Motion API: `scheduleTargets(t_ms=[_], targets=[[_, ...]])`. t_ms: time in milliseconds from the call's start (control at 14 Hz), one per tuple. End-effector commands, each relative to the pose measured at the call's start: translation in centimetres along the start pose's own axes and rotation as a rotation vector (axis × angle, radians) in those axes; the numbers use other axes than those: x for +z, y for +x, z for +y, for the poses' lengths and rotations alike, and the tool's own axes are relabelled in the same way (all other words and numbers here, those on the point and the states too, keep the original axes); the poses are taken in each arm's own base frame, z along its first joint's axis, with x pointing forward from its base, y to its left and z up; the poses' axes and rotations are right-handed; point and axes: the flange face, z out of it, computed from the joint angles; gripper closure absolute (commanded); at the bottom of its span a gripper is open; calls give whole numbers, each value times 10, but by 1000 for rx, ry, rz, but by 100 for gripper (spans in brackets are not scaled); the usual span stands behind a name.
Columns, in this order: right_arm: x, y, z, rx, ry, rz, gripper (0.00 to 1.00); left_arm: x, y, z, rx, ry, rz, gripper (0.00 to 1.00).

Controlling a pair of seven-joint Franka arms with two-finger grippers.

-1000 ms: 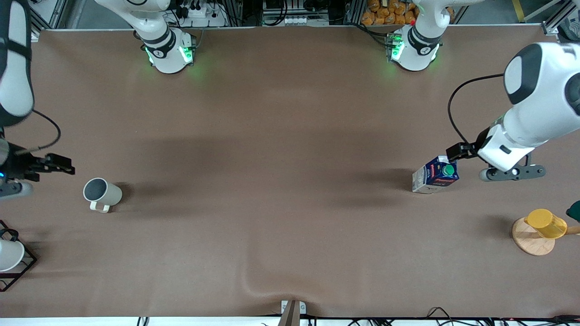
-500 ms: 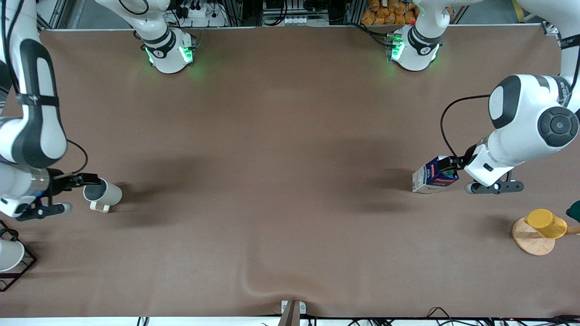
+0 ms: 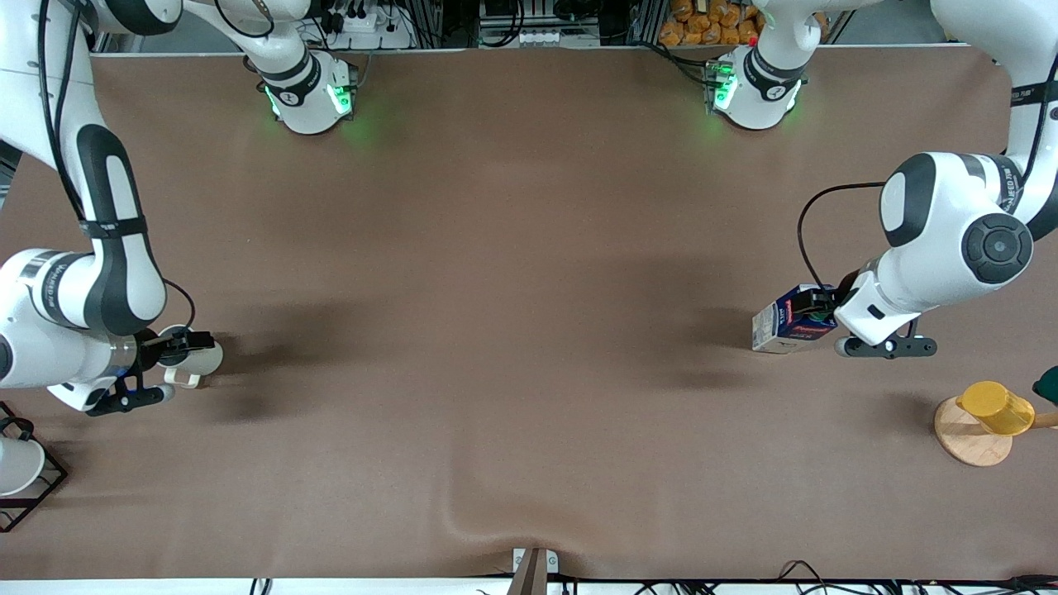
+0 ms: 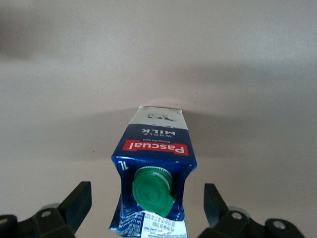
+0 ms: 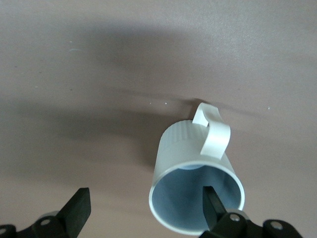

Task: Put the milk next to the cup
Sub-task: 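Close the left gripper on the carton while the right gripper grips the mug rim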

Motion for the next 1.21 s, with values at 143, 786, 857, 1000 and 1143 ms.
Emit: scheduleTargets(t_ms=[143, 786, 857, 1000, 1143], targets=[[17, 3, 7, -9, -6, -24, 0, 14, 1, -2, 60, 7, -15, 0], [26, 0, 12, -6, 2, -38, 81, 22, 5, 2, 70, 7, -25, 24], [26, 1, 11, -7, 1, -38, 81, 21, 5, 0, 67, 7, -24, 25], [25, 1, 11, -8, 0, -37, 91, 21, 5, -1, 66, 7, -24, 32], [24, 1, 10, -8, -1, -34, 94, 20, 6, -1, 65, 7, -22, 38]])
